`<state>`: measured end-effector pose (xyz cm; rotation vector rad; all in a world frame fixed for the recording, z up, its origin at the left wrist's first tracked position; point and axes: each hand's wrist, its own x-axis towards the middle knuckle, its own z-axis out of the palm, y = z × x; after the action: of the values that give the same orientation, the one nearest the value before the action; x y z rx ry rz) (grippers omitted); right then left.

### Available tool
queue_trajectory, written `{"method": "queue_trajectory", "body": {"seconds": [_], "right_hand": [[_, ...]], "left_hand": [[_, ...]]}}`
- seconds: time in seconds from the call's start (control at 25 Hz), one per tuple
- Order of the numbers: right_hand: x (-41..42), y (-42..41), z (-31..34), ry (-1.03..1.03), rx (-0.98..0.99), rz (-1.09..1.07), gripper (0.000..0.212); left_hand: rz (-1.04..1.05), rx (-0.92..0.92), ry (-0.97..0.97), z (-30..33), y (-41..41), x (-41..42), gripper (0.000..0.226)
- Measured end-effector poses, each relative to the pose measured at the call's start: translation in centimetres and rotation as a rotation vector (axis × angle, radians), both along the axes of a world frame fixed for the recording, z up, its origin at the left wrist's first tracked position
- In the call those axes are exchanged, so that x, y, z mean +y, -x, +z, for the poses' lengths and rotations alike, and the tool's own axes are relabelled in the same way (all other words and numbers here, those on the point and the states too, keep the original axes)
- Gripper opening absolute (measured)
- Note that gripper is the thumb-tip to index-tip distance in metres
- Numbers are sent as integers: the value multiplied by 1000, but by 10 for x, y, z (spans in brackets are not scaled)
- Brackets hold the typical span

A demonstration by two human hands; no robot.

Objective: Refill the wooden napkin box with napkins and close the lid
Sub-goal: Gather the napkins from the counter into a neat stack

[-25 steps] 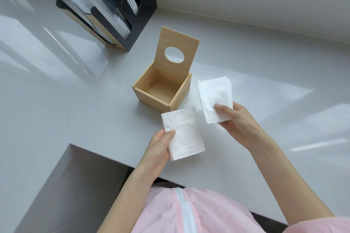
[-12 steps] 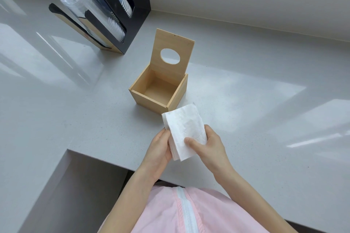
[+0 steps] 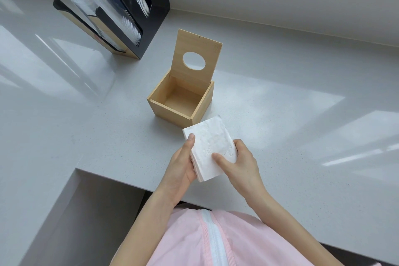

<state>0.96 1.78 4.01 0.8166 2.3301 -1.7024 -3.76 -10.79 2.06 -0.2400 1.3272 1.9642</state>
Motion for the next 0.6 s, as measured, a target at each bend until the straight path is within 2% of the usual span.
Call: {"method": "queue_trajectory", "body": {"seconds": [0.16, 0.24, 0.4, 0.52, 0.6], "right_hand": [[-4, -1, 2, -42, -8, 31, 15], [-4, 0, 3, -49, -10, 22, 16], [-4, 4, 4, 6, -40, -40, 43], [-9, 8, 3, 238, -136, -21, 55], [-16, 11, 1, 453, -128, -9, 45]], "left_hand": [[45, 64, 131, -3, -1, -4, 28], [68, 80, 138, -3, 0, -7, 23], [110, 81, 74, 3, 9, -17, 19], [121, 80, -2, 11, 17, -25, 20], [107, 100, -38, 14, 23, -30, 22]]}}
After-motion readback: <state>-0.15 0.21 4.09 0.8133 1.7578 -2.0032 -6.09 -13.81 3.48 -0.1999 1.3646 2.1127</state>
